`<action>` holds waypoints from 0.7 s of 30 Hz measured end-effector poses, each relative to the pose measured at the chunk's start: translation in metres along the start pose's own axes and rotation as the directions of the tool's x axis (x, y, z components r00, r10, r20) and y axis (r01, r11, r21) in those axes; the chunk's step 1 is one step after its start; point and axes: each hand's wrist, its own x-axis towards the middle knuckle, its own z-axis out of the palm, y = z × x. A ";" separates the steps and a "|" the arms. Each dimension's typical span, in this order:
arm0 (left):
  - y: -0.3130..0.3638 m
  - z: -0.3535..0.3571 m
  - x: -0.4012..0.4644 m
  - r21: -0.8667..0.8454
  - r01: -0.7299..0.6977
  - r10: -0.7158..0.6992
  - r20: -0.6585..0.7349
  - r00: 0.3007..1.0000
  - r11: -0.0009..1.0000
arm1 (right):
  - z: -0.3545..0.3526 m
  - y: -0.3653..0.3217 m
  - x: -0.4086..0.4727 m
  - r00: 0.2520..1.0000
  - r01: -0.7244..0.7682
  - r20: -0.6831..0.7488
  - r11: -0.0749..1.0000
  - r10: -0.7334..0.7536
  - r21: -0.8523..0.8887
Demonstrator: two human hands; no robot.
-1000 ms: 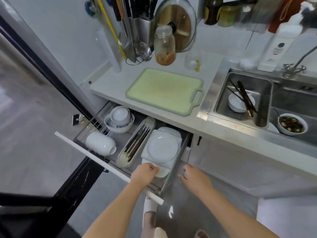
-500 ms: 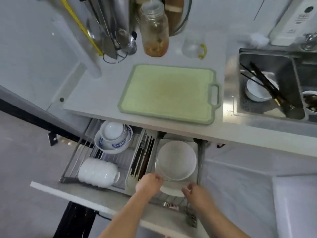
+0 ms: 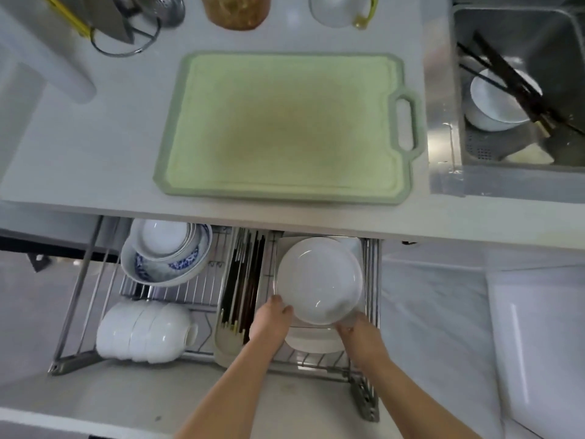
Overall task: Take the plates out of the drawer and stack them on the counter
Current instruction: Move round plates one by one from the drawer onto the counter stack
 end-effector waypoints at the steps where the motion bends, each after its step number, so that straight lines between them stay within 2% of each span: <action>1: 0.000 0.002 0.004 -0.014 0.007 -0.007 0.000 1.000 1.000 | 0.002 0.001 0.004 1.000 -0.002 0.001 1.000 0.002 -0.002; 4: -0.001 0.006 0.014 -0.084 0.020 -0.021 -0.017 1.000 0.996 | 0.008 0.004 0.013 0.999 -0.035 -0.017 0.999 0.036 0.029; 9: -0.003 0.009 0.025 -0.118 -0.008 -0.003 -0.096 0.995 0.993 | 0.022 0.001 0.029 0.984 -0.117 -0.096 0.955 0.149 0.274; 12: -0.005 0.011 0.027 -0.146 -0.019 0.001 -0.121 0.993 0.989 | 0.028 -0.002 0.038 0.963 -0.148 -0.164 0.925 0.216 0.351; 21: -0.011 0.001 0.011 -0.326 -0.059 0.015 -0.134 0.991 0.944 | 0.030 -0.012 0.029 0.948 -0.153 -0.197 0.901 0.250 0.405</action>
